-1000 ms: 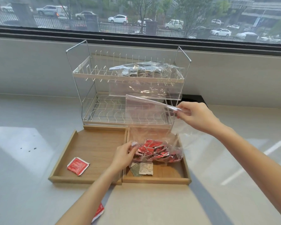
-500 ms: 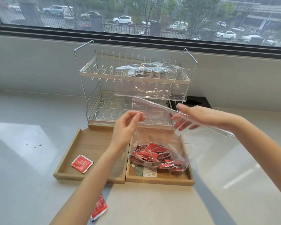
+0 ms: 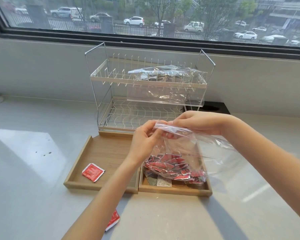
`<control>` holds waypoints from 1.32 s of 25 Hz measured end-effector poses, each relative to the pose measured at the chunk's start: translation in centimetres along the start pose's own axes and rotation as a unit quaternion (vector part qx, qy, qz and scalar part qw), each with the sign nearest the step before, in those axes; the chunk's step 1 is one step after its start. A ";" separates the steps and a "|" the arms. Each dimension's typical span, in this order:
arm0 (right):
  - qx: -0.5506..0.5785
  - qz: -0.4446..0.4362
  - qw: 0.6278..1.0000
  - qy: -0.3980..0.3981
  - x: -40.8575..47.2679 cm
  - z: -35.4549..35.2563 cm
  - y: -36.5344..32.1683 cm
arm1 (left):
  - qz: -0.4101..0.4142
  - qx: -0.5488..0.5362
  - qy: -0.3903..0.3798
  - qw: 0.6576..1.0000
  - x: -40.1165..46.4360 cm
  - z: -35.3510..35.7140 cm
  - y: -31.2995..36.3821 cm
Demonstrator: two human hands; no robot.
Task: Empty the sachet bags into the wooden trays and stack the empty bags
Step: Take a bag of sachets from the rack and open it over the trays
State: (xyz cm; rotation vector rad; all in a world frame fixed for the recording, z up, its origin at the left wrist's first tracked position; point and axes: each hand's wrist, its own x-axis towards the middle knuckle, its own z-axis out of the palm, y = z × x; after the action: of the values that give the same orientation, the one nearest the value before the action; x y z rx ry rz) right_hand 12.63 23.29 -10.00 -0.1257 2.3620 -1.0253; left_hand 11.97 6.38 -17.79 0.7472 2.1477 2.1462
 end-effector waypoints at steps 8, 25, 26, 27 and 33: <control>0.087 -0.012 0.996 -0.007 0.0 -0.3 1.0 | -0.006 0.006 0.019 1.000 -0.1 0.4 0.2; 0.052 -0.026 0.995 0.082 0.0 1.1 0.5 | -0.039 -0.012 -0.001 0.999 -0.7 -0.2 0.5; 0.061 -0.029 0.993 0.098 0.1 1.1 0.4 | -0.032 -0.009 -0.007 0.999 -0.7 -0.3 0.5; 0.065 -0.032 0.991 0.109 0.1 1.0 0.3 | -0.026 -0.005 -0.015 1.000 -0.7 -0.4 0.5; 0.023 -0.040 0.990 0.133 -0.1 1.3 -0.2 | -0.025 -0.016 -0.028 0.999 -1.0 -0.3 0.8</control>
State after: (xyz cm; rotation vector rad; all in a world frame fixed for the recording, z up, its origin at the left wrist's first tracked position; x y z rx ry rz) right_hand 13.40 22.29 -10.54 -0.0713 2.5885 -1.1980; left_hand 13.03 5.72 -17.39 0.7339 2.0778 2.1050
